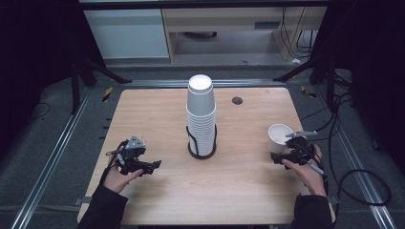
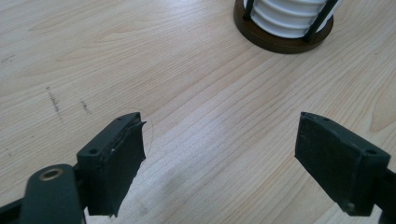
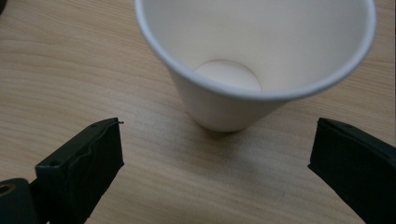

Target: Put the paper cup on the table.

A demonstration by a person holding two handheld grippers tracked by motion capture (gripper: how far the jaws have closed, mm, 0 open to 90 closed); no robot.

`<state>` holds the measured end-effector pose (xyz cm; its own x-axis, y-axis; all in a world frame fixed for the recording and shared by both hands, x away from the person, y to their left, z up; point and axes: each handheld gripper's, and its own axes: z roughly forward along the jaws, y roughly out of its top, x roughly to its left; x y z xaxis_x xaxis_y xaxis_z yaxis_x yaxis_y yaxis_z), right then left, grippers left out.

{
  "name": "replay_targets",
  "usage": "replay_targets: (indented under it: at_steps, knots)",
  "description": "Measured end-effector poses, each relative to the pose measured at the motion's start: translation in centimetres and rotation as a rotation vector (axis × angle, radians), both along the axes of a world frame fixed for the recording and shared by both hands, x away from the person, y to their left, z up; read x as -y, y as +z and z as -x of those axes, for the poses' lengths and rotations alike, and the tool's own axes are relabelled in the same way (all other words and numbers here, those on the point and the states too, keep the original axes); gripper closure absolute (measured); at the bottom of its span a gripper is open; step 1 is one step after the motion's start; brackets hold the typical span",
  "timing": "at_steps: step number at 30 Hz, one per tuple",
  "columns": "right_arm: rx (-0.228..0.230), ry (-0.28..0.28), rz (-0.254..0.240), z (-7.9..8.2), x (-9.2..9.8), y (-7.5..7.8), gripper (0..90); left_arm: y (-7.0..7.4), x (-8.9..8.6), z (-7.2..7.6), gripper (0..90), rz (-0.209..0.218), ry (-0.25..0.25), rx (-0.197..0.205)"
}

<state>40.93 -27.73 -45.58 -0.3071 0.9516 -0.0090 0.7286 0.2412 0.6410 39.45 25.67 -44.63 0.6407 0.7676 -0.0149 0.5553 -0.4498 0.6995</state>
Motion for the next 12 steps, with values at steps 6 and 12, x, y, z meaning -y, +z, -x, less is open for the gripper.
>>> replay_targets:
  at_steps: [6,12]
  knots:
    - [0.013,0.025,-0.020,2.2,0.2,0.0,2.4,-0.6,-0.7,-0.2,14.5,-0.021,0.033,-0.005]
    - [0.034,0.014,-0.014,3.7,0.7,-0.5,3.3,-1.4,-1.5,-0.4,14.2,-0.052,0.066,-0.021]
